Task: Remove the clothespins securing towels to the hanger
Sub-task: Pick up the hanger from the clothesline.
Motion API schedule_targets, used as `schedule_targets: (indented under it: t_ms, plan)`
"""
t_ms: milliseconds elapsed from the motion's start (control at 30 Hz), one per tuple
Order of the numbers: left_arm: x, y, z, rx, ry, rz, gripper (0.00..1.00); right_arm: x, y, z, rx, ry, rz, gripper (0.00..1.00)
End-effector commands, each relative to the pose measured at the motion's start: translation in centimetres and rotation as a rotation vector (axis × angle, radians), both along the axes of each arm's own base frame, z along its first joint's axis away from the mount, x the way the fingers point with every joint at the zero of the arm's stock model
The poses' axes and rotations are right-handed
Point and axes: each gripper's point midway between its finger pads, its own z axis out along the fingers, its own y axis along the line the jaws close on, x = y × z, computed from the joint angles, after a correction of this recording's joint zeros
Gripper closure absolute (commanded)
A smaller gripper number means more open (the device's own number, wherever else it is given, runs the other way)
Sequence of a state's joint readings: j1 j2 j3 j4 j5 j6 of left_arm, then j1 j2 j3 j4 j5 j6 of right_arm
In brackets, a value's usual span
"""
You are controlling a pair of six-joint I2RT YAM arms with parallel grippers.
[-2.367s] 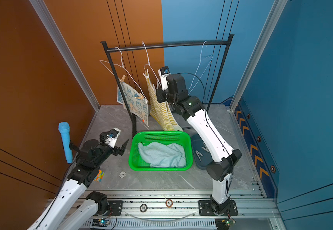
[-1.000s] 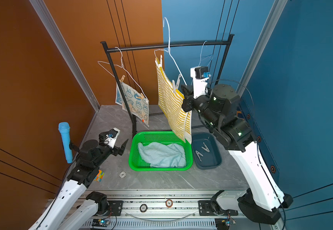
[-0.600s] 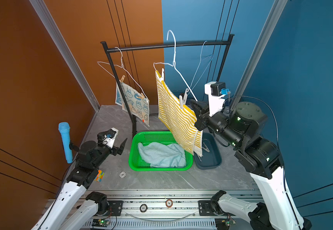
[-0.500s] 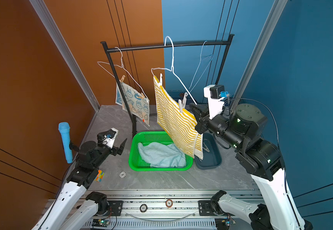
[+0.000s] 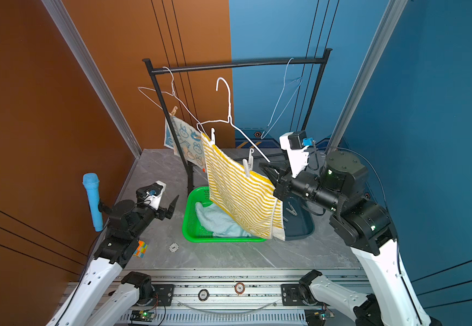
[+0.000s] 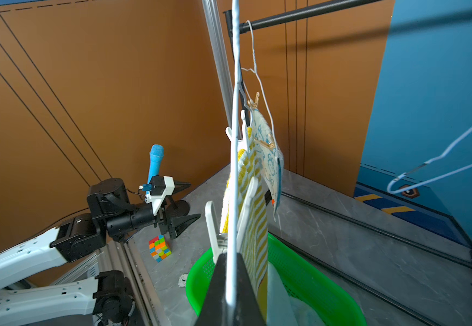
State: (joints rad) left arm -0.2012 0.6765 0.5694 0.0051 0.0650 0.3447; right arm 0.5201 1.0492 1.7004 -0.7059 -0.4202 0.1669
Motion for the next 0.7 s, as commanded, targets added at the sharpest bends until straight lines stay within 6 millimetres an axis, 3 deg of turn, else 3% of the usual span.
schedule_targets:
  t_ms: [0,333,667]
  plan:
    - [-0.2,0.0,0.3,0.001,-0.024,-0.009,0.01,0.1,1.8,2.3,0.091,-0.063,0.115,1.00]
    - [-0.3,0.2,0.4,0.005,-0.029,-0.008,0.00,2.7,5.2,2.0,0.144,-0.073,0.276,1.00]
    - [-0.3,0.3,0.5,0.009,-0.031,-0.006,0.03,5.5,5.0,-2.5,0.163,-0.020,0.286,1.00]
